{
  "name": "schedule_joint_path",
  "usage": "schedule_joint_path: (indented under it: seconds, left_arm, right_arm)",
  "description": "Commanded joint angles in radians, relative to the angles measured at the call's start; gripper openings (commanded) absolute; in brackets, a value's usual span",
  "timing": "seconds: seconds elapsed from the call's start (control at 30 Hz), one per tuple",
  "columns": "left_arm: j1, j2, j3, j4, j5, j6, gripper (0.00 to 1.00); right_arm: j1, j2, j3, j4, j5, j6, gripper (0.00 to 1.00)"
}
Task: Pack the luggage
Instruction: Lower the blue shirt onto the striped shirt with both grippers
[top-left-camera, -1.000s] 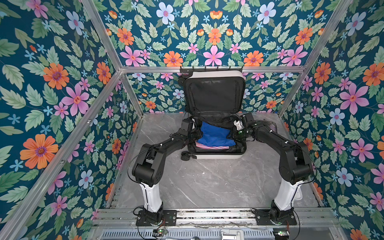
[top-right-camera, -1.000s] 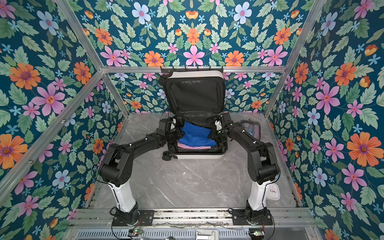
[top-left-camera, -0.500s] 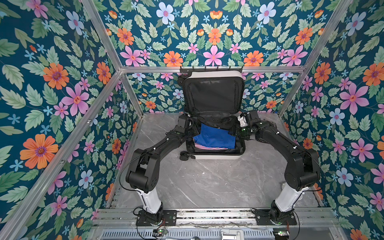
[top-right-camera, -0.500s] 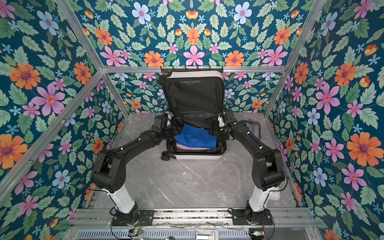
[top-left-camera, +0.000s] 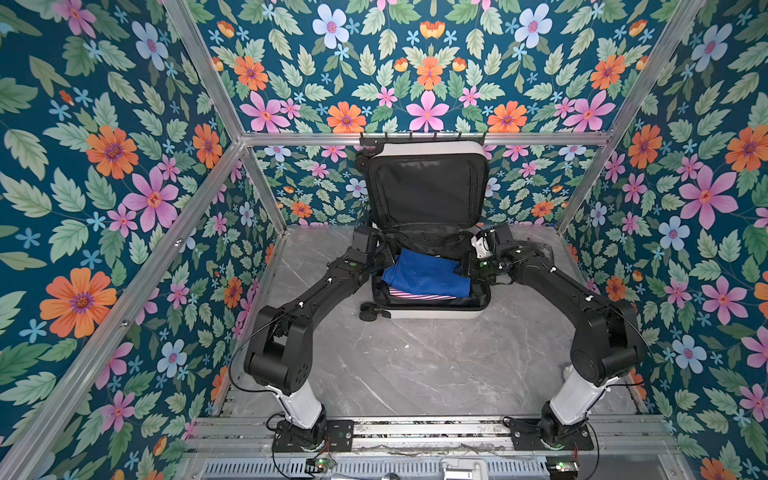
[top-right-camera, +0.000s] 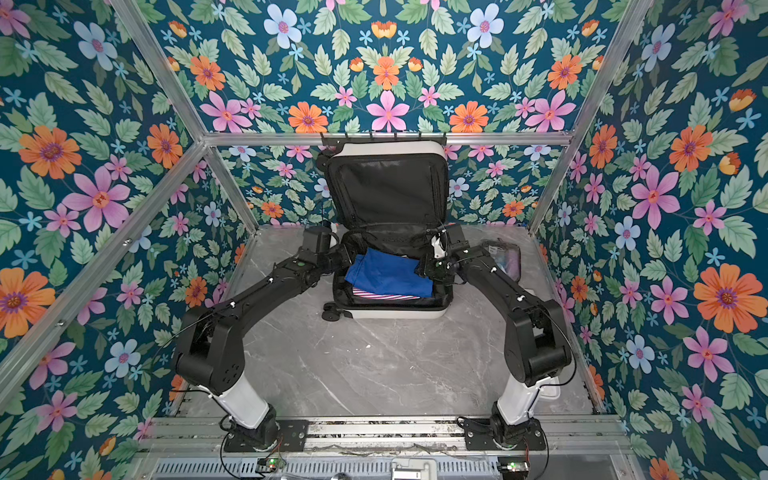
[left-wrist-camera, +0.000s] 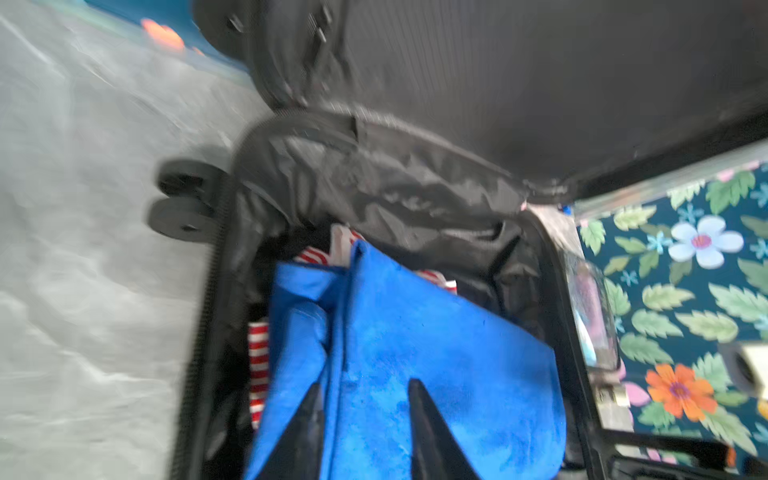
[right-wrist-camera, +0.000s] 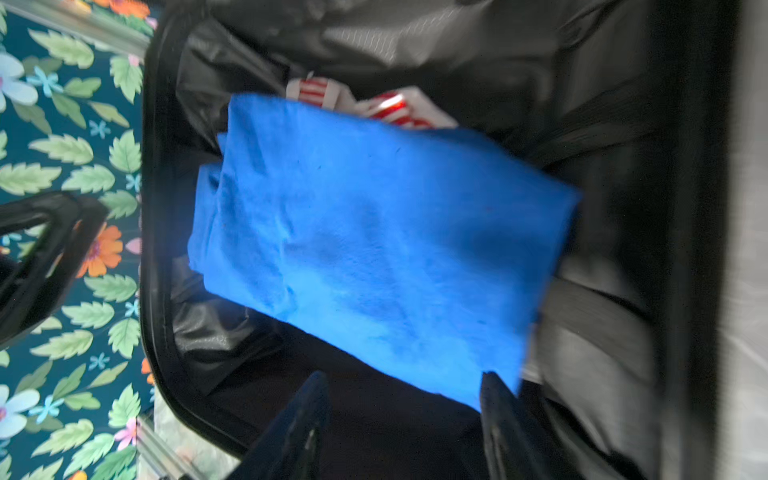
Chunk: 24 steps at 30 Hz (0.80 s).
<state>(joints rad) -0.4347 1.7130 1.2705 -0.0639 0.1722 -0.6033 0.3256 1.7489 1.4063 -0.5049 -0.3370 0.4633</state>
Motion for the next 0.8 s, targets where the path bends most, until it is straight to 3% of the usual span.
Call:
schedule_joint_path:
  seconds: [0.0,0.77]
  left_arm:
    - [-0.018,0.027,-0.003,0.043,0.068,0.016,0.32]
    - [-0.024,0.226,-0.005,0.028,0.039,0.005,0.24]
  right_arm:
    - [0.014,0.034,0.003,0.024,-0.002,0.011,0.57]
    - [0.016,0.15,-0.015,0.076,0.046,0.081,0.49]
